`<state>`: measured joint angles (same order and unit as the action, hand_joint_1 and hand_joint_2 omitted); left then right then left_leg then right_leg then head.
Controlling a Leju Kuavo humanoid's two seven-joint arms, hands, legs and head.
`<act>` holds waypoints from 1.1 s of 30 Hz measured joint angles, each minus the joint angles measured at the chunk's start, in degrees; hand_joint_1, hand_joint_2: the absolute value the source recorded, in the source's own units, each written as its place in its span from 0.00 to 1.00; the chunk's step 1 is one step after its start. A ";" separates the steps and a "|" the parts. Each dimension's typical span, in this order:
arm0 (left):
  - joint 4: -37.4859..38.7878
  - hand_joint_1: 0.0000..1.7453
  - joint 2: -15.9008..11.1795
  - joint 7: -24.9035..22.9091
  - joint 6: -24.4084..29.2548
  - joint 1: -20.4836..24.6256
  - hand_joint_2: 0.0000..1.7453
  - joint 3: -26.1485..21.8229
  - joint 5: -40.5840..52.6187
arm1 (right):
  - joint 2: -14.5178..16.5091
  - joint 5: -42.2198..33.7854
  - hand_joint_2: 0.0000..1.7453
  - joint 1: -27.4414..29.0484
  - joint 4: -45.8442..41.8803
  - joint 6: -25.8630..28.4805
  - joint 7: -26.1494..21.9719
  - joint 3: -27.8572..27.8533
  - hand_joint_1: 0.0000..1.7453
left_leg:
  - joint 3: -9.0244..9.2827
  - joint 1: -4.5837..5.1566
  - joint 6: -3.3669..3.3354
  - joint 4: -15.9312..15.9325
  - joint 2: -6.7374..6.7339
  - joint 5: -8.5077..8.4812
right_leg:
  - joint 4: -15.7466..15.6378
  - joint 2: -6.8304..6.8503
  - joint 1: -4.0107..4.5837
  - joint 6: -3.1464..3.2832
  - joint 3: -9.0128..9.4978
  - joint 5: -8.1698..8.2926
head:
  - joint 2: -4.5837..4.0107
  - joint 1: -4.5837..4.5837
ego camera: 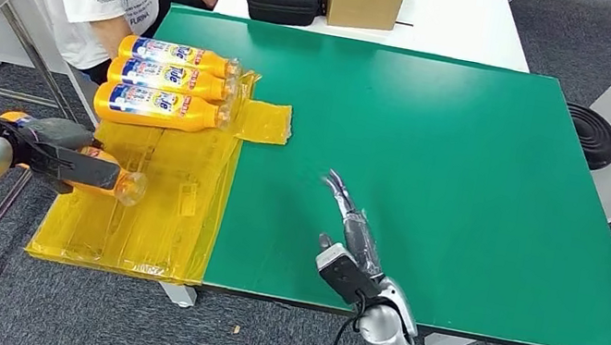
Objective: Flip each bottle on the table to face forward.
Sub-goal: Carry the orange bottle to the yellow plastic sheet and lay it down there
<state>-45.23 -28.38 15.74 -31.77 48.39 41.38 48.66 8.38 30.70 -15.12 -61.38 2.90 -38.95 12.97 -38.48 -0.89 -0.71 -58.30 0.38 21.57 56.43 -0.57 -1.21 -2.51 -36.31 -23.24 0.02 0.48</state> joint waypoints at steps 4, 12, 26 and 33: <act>0.89 1.00 -0.17 -0.09 -0.97 0.36 1.00 4.57 -5.61 | -0.16 -0.77 0.00 0.26 -0.73 0.36 -0.44 -1.43 0.00 | 0.01 0.00 0.00 0.00 -0.01 0.00 | 0.00 -0.01 0.00 0.00 0.00 0.00 | 0.00 -0.01; 3.39 1.00 0.87 -1.49 2.58 0.36 1.00 10.82 -11.92 | -0.16 -1.04 0.00 0.36 -0.86 0.71 -0.97 -2.51 0.00 | 0.00 0.00 0.00 0.00 -0.01 0.00 | 0.00 -0.01 0.00 0.00 0.00 0.00 | 0.00 0.00; 9.81 1.00 6.93 -3.93 9.83 0.29 1.00 12.84 -16.00 | -0.01 -1.03 0.00 0.28 -0.80 1.35 -0.98 -2.54 0.00 | 0.01 0.02 0.00 0.00 0.11 0.00 | 0.00 0.08 -0.01 -0.01 0.05 -0.01 | 0.00 0.02; 10.69 1.00 7.69 -3.92 10.24 0.53 1.00 12.86 -16.51 | 0.00 -1.08 0.00 0.26 -0.77 1.35 -0.98 -2.54 0.00 | 0.03 0.02 -0.01 0.00 0.12 -0.01 | 0.00 0.09 -0.02 -0.01 0.10 -0.01 | 0.00 0.01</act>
<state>-34.54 -20.69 11.82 -21.53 48.92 54.24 32.15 8.38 29.62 -14.86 -62.15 4.25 -39.93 10.44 -38.45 -0.87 -0.72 -58.30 0.50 21.56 56.43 -0.48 -1.23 -2.52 -36.21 -23.24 0.02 0.49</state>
